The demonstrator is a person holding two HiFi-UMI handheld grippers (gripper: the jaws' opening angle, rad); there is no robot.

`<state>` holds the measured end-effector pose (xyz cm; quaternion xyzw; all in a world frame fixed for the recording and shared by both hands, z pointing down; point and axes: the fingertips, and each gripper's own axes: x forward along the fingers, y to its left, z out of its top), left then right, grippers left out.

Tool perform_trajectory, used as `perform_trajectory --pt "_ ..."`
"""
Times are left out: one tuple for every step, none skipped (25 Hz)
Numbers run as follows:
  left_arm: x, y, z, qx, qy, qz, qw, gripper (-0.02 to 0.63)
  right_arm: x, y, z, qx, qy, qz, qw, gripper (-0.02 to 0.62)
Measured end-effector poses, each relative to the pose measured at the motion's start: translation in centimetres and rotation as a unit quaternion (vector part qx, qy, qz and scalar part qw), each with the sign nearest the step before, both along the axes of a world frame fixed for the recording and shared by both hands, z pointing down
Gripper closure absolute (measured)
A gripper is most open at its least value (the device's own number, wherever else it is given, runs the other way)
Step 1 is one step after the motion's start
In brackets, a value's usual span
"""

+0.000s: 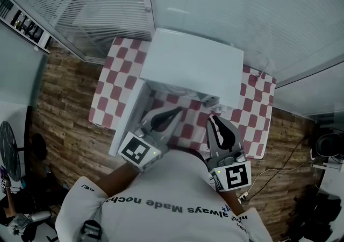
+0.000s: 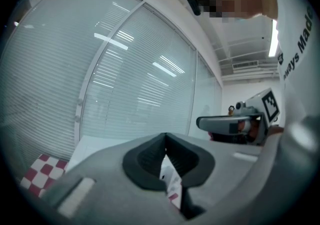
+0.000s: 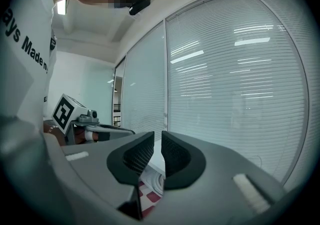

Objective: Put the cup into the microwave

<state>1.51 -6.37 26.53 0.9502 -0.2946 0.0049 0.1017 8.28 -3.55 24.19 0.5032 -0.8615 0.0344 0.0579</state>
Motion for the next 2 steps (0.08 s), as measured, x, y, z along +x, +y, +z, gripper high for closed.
perform_trajectory --pt "-0.09 -0.05 0.32 -0.001 -0.005 0.0 1.0 0.606 -0.04 -0.1 0.04 0.001 0.0 0.0 1.0 0.549" --pt "-0.2 -0.1 0.66 -0.002 -0.011 0.001 0.9999 0.606 -0.08 -0.2 0.07 0.001 -0.001 -0.001 1.0 0.549"
